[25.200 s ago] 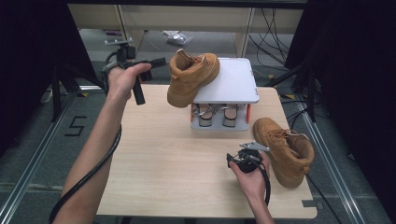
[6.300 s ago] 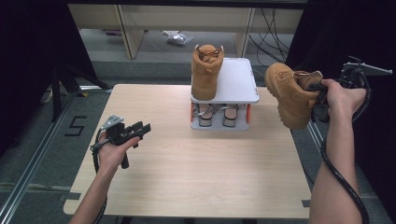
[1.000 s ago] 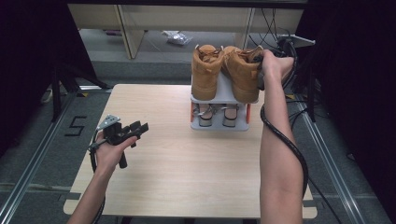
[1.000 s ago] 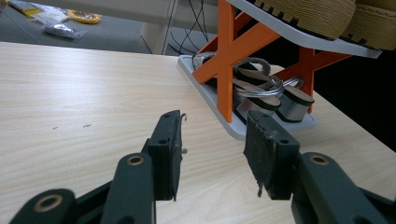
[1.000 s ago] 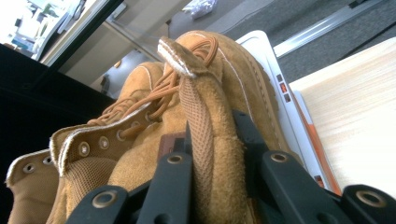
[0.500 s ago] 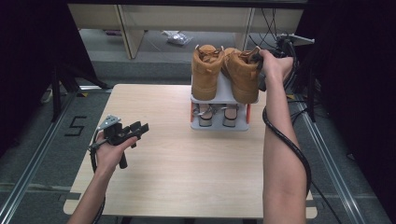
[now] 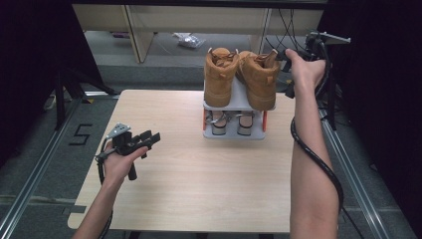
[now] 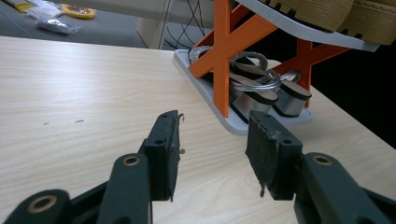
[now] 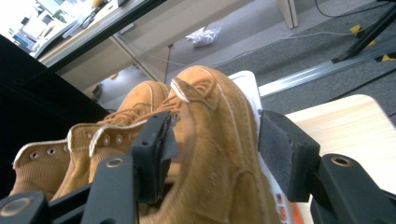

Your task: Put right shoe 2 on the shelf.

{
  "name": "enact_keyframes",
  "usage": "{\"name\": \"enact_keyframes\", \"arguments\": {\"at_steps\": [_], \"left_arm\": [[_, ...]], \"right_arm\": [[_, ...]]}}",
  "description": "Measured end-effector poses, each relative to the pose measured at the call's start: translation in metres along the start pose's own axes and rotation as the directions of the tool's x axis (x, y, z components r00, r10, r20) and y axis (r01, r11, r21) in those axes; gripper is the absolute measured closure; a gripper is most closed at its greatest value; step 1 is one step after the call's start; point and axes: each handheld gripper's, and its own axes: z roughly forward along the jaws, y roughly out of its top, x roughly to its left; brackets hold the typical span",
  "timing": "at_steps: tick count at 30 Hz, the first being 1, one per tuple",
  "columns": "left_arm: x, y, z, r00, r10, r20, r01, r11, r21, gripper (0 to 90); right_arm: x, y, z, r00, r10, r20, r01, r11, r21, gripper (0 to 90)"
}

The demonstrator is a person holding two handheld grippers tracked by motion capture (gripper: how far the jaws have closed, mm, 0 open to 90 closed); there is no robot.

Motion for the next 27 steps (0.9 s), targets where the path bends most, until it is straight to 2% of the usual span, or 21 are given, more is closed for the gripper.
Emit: {"name": "enact_keyframes", "arguments": {"at_steps": [1, 3, 4, 5, 9, 10, 12, 13, 16, 19, 21, 25, 26, 27], "left_arm": [[0.0, 0.0, 0.0, 1.0, 0.0, 0.001, 0.0, 1.0, -0.001, 53.2], [-0.001, 0.0, 0.0, 1.0, 0.002, 0.001, -0.002, 1.0, -0.002, 52.7], [-0.001, 0.0, 0.001, 1.0, 0.003, 0.0, -0.003, 1.0, -0.002, 52.4], [-0.001, 0.0, 0.001, 1.0, 0.003, -0.001, -0.003, 1.0, -0.003, 52.0], [-0.001, 0.0, 0.0, 0.9999, 0.007, -0.008, -0.007, 1.0, -0.001, 50.6], [-0.001, 0.0, 0.0, 0.9999, 0.007, -0.008, -0.007, 1.0, -0.001, 50.4], [-0.001, 0.0, 0.0, 0.9999, 0.005, -0.011, -0.005, 1.0, -0.003, 49.9], [-0.001, 0.0, 0.0, 0.9999, 0.005, -0.011, -0.005, 1.0, -0.003, 49.7], [-0.001, 0.0, 0.0, 0.9999, 0.006, -0.012, -0.006, 1.0, -0.004, 49.3], [-0.001, 0.0, 0.0, 0.9999, 0.009, -0.013, -0.009, 1.0, -0.005, 49.2], [-0.001, 0.0, -0.001, 0.9999, 0.01, -0.013, -0.01, 0.9999, -0.007, 49.2], [-0.001, 0.0, -0.001, 0.9999, 0.009, -0.013, -0.009, 0.9999, -0.014, 49.4], [-0.001, 0.0, -0.001, 0.9999, 0.009, -0.013, -0.009, 0.9998, -0.015, 49.5], [-0.001, 0.0, -0.001, 0.9999, 0.009, -0.013, -0.01, 0.9998, -0.015, 49.5]], "right_arm": [[-0.003, 0.0, -0.003, 0.9998, -0.018, 0.0, 0.018, 0.9998, -0.013, 45.8], [-0.004, 0.0, -0.009, 1.0, -0.003, -0.008, 0.003, 0.9998, -0.019, 45.8], [-0.006, 0.0, -0.011, 0.9997, -0.02, -0.009, 0.02, 0.9994, -0.028, 45.8], [-0.006, -0.001, -0.014, 0.9999, 0.0, -0.017, 0.0, 0.9996, -0.029, 45.8], [-0.011, -0.003, -0.022, 0.9998, -0.007, -0.016, 0.007, 0.9995, -0.032, 46.0], [-0.012, -0.003, -0.023, 0.9998, 0.005, -0.02, -0.005, 0.9995, -0.03, 46.0], [-0.017, -0.005, -0.025, 0.9995, -0.029, -0.013, 0.029, 0.9988, -0.039, 46.2], [-0.017, -0.006, -0.026, 0.9998, 0.002, -0.022, -0.003, 0.9995, -0.032, 46.3], [-0.022, -0.01, -0.028, 0.9999, 0.003, -0.016, -0.003, 0.9996, -0.028, 46.5], [-0.03, -0.013, -0.029, 0.9993, -0.037, 0.003, 0.037, 0.9986, -0.038, 46.6], [-0.032, -0.017, -0.03, 0.9998, -0.019, 0.008, 0.019, 0.9993, -0.031, 46.7], [-0.039, -0.024, -0.031, 0.9996, -0.025, 0.014, 0.025, 0.9995, -0.02, 46.8], [-0.042, -0.025, -0.03, 0.9986, -0.049, 0.017, 0.05, 0.9984, -0.029, 46.9], [-0.043, -0.027, -0.031, 0.9993, -0.033, 0.016, 0.034, 0.9992, -0.019, 47.0]]}}
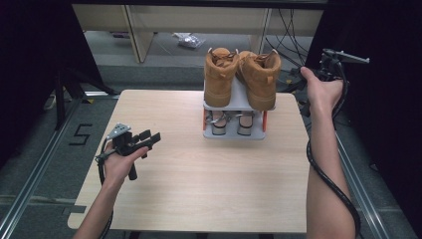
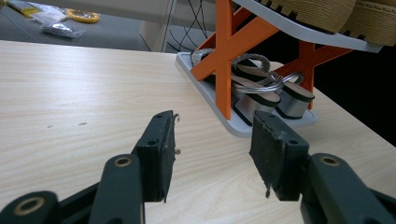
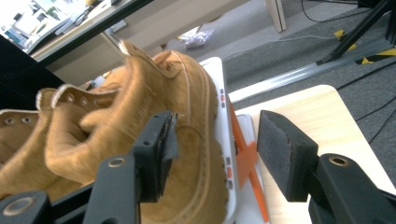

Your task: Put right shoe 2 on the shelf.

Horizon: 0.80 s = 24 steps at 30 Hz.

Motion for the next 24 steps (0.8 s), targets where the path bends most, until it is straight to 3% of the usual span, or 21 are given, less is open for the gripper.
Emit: {"name": "enact_keyframes", "arguments": {"at_steps": [9, 10, 14, 15, 21, 24], "left_arm": [[-0.001, 0.0, 0.0, 1.0, 0.005, -0.003, -0.005, 1.0, 0.005, 49.5], [-0.001, 0.0, 0.0, 1.0, 0.005, -0.003, -0.005, 1.0, 0.005, 49.5], [-0.001, -0.001, 0.0, 1.0, 0.006, -0.004, -0.006, 1.0, 0.006, 49.5], [-0.001, -0.001, 0.0, 1.0, 0.006, -0.004, -0.006, 1.0, 0.006, 49.5], [-0.001, -0.001, 0.0, 1.0, 0.007, -0.006, -0.007, 1.0, 0.006, 49.4], [-0.001, -0.001, 0.0, 1.0, 0.007, -0.006, -0.007, 0.9999, 0.008, 49.4]], "right_arm": [[-0.02, -0.017, 0.001, 0.9994, -0.025, 0.022, 0.025, 0.9995, 0.022, 47.3], [-0.021, -0.02, 0.001, 0.9999, -0.001, 0.017, 0.001, 0.9996, 0.028, 47.3], [-0.029, -0.028, 0.002, 0.9993, -0.024, 0.027, 0.023, 0.999, 0.037, 47.3], [-0.03, -0.031, 0.002, 0.9997, -0.004, 0.026, 0.003, 0.999, 0.044, 47.3], [-0.042, -0.047, 0.005, 0.9992, 0.003, 0.039, -0.006, 0.9975, 0.071, 47.3], [-0.049, -0.055, 0.007, 0.9986, -0.032, 0.042, 0.029, 0.9966, 0.077, 47.4]]}}
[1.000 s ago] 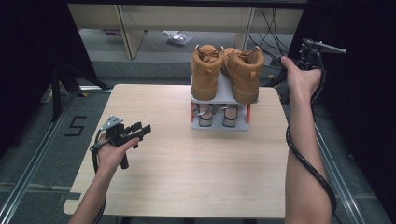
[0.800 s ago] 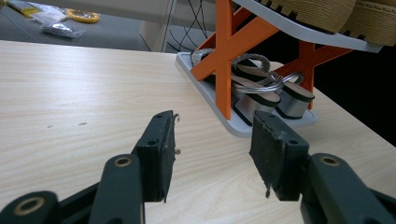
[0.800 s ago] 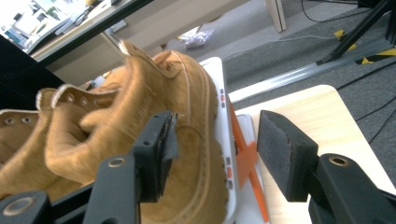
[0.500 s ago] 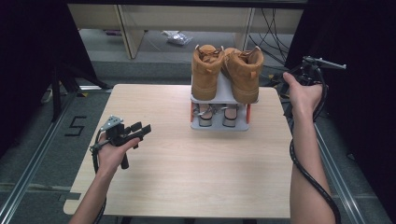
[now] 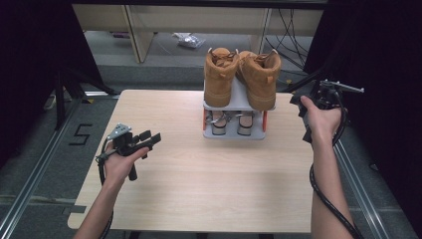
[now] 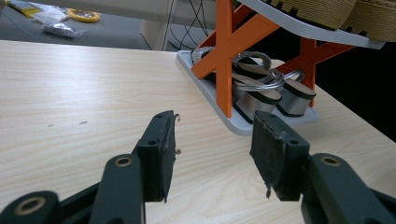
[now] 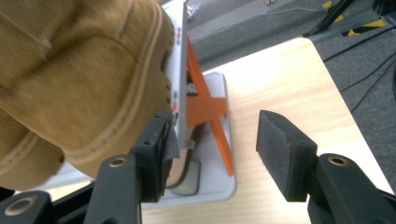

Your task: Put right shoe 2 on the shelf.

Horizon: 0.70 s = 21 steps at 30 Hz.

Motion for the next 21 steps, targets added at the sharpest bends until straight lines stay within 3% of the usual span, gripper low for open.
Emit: {"name": "enact_keyframes", "arguments": {"at_steps": [1, 5, 6, 9, 10, 14, 15, 19, 21], "left_arm": [[0.0, 0.0, 0.0, 1.0, 0.001, 0.0, -0.001, 1.0, 0.001, 49.4], [0.0, 0.0, 0.0, 1.0, -0.001, 0.002, 0.001, 1.0, -0.003, 49.4], [0.0, 0.0, 0.0, 1.0, -0.001, 0.003, 0.001, 1.0, -0.003, 49.4], [0.0, 0.0, 0.0, 1.0, 0.0, 0.002, 0.0, 1.0, -0.002, 49.5], [0.0, 0.0, 0.001, 1.0, -0.002, 0.002, 0.002, 1.0, -0.001, 49.5], [-0.001, -0.001, 0.001, 1.0, 0.0, 0.003, 0.0, 1.0, 0.001, 49.5], [-0.001, -0.001, 0.001, 1.0, 0.0, 0.003, 0.0, 1.0, 0.003, 49.5], [-0.001, -0.002, 0.002, 1.0, 0.001, 0.006, -0.001, 1.0, 0.005, 49.5], [-0.001, -0.002, 0.002, 1.0, 0.003, 0.006, -0.003, 1.0, 0.006, 49.5]], "right_arm": [[0.0, -0.003, 0.0, 0.9995, 0.032, 0.002, -0.032, 0.9994, 0.014, 47.4], [-0.01, -0.014, 0.003, 1.0, 0.001, 0.002, -0.001, 0.9999, 0.015, 47.5], [-0.01, -0.017, 0.003, 0.9995, 0.03, 0.008, -0.031, 0.9992, 0.027, 47.5], [-0.018, -0.027, 0.005, 0.9993, 0.036, -0.005, -0.036, 0.999, 0.026, 47.5], [-0.02, -0.03, 0.005, 0.9979, 0.064, -0.009, -0.063, 0.9972, 0.039, 47.6], [-0.031, -0.044, 0.009, 0.9991, 0.042, 0.0, -0.041, 0.9978, 0.052, 47.8], [-0.032, -0.047, 0.01, 0.9983, 0.059, -0.002, -0.058, 0.9968, 0.054, 47.8], [-0.041, -0.061, 0.014, 0.999, 0.044, -0.004, -0.044, 0.9971, 0.062, 48.0], [-0.044, -0.067, 0.014, 0.9981, 0.06, -0.011, -0.059, 0.9954, 0.075, 48.0]]}}
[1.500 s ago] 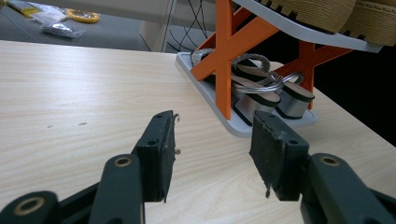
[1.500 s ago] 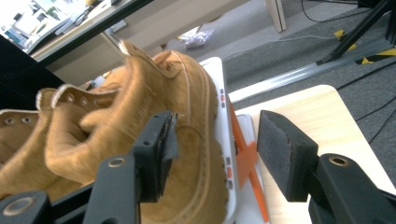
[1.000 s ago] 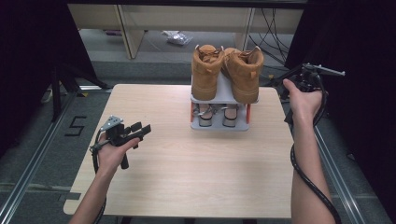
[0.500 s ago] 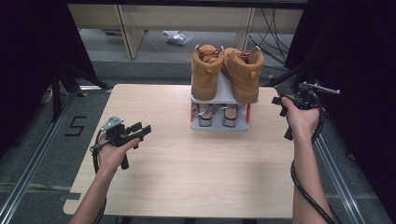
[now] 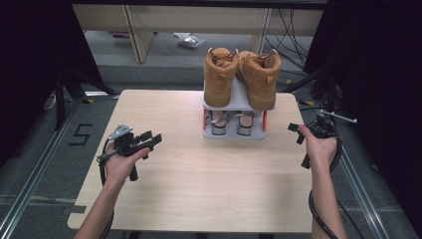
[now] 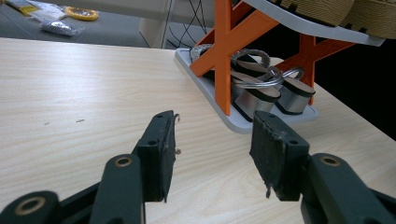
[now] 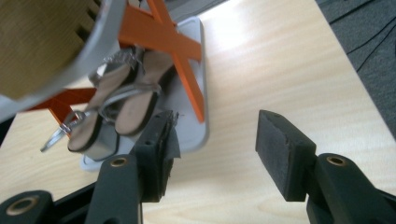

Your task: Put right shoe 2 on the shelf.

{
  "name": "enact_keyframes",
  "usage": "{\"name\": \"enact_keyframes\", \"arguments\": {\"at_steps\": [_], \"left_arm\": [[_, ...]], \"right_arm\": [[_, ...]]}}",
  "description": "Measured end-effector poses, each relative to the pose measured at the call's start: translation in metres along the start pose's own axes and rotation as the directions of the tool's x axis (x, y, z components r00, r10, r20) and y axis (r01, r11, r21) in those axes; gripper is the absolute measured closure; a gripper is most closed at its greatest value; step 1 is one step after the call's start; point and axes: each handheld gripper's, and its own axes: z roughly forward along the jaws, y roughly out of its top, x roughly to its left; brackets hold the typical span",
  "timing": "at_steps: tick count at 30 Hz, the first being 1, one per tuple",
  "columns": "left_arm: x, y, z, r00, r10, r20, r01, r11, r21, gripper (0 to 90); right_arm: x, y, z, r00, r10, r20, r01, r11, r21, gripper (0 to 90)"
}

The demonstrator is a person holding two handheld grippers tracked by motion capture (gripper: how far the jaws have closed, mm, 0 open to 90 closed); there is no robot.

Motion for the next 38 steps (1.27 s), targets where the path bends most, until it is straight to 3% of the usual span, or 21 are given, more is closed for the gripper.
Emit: {"name": "enact_keyframes", "arguments": {"at_steps": [1, 2, 4, 5, 8, 10, 13, 14, 17, 19, 20, 22, 23, 25, 27, 28, 29, 33, 35, 37, 38], "left_arm": [[0.0, 0.0, 0.0, 1.0, 0.0, 0.0, 0.0, 1.0, 0.0, 49.5], [0.0, 0.0, 0.0, 1.0, 0.001, 0.0, -0.001, 1.0, 0.001, 49.5], [0.0, -0.001, 0.001, 1.0, 0.001, -0.001, -0.001, 1.0, 0.001, 49.5], [0.0, -0.001, 0.001, 1.0, 0.001, -0.002, -0.001, 1.0, 0.002, 49.5], [0.0, -0.001, 0.001, 1.0, 0.001, -0.003, -0.001, 1.0, 0.002, 49.4], [0.0, -0.001, 0.002, 1.0, 0.0, -0.001, 0.0, 1.0, 0.004, 49.4], [0.0, -0.002, 0.002, 1.0, 0.005, -0.002, -0.005, 0.9999, 0.012, 49.3], [0.0, -0.002, 0.002, 1.0, 0.006, -0.003, -0.006, 0.9999, 0.014, 49.3], [0.001, -0.003, 0.003, 1.0, 0.007, -0.005, -0.007, 0.9999, 0.013, 49.4], [0.001, -0.003, 0.002, 0.9999, 0.008, -0.01, -0.008, 0.9998, 0.017, 49.3], [0.001, -0.003, 0.003, 1.0, 0.007, -0.002, -0.007, 0.9999, 0.011, 49.3], [0.001, -0.003, 0.003, 1.0, 0.008, -0.004, -0.008, 0.9999, 0.013, 49.4], [0.001, -0.003, 0.003, 1.0, 0.008, -0.004, -0.008, 0.9999, 0.012, 49.3], [0.001, -0.003, 0.004, 1.0, 0.008, -0.003, -0.008, 0.9999, 0.013, 49.3], [0.001, -0.003, 0.004, 1.0, 0.009, -0.002, -0.009, 0.9998, 0.016, 49.3], [0.001, -0.003, 0.004, 1.0, 0.008, -0.001, -0.008, 0.9999, 0.014, 49.3], [0.0, -0.003, 0.004, 0.9999, 0.01, 0.0, -0.01, 0.9998, 0.016, 49.3], [0.0, -0.002, 0.003, 0.9999, 0.012, 0.005, -0.012, 0.9998, 0.017, 49.2], [-0.001, -0.003, 0.004, 0.9999, 0.01, 0.006, -0.01, 0.9998, 0.016, 49.2], [0.0, -0.003, 0.004, 0.9999, 0.008, 0.014, -0.008, 0.9999, 0.012, 49.1], [0.0, -0.003, 0.004, 0.9999, 0.008, 0.014, -0.008, 0.9999, 0.011, 49.1]], "right_arm": [[-0.004, -0.003, 0.002, 0.9995, -0.031, 0.007, 0.031, 0.9995, -0.007, 48.0], [-0.002, -0.007, 0.001, 0.9999, 0.014, 0.001, -0.014, 0.9998, 0.011, 48.0], [-0.009, -0.013, 0.003, 0.9992, -0.039, 0.002, 0.039, 0.9992, 0.005, 48.0], [-0.008, -0.017, 0.003, 1.0, -0.002, 0.0, 0.002, 0.9999, 0.012, 48.0], [-0.012, -0.03, 0.004, 0.9998, 0.012, -0.013, -0.012, 0.9997, 0.019, 48.0], [-0.018, -0.038, 0.007, 0.9996, -0.024, -0.014, 0.025, 0.9994, 0.024, 48.0], [-0.02, -0.051, 0.009, 0.9998, -0.005, -0.018, 0.006, 0.9991, 0.041, 48.0], [-0.019, -0.055, 0.01, 0.9987, 0.041, -0.03, -0.04, 0.9975, 0.059, 48.0], [-0.027, -0.065, 0.015, 0.9992, -0.028, -0.03, 0.029, 0.9985, 0.046, 48.0], [-0.026, -0.072, 0.015, 0.9988, 0.022, -0.045, -0.02, 0.9982, 0.057, 48.0], [-0.028, -0.075, 0.017, 0.999, 0.0, -0.044, 0.002, 0.9985, 0.054, 47.9], [-0.029, -0.082, 0.019, 0.9985, 0.007, -0.054, -0.003, 0.9981, 0.062, 47.9], [-0.027, -0.086, 0.018, 0.9982, 0.041, -0.044, -0.038, 0.9963, 0.078, 47.9], [-0.027, -0.092, 0.02, 0.9981, 0.022, -0.057, -0.017, 0.9959, 0.089, 47.9], [-0.029, -0.095, 0.022, 0.9985, -0.002, -0.055, 0.007, 0.9962, 0.087, 47.9], [-0.027, -0.097, 0.022, 0.9985, 0.025, -0.049, -0.02, 0.996, 0.087, 48.0], [-0.028, -0.098, 0.022, 0.9995, -0.017, -0.027, 0.02, 0.9957, 0.09, 48.0], [-0.024, -0.1, 0.022, 0.9985, -0.031, -0.045, 0.034, 0.9967, 0.073, 47.9], [-0.02, -0.101, 0.019, 0.999, 0.006, -0.044, -0.003, 0.997, 0.078, 47.8], [-0.022, -0.1, 0.018, 0.998, -0.036, -0.052, 0.038, 0.9977, 0.056, 47.7], [-0.017, -0.1, 0.014, 0.9973, 0.037, -0.063, -0.032, 0.996, 0.083, 47.7]]}}
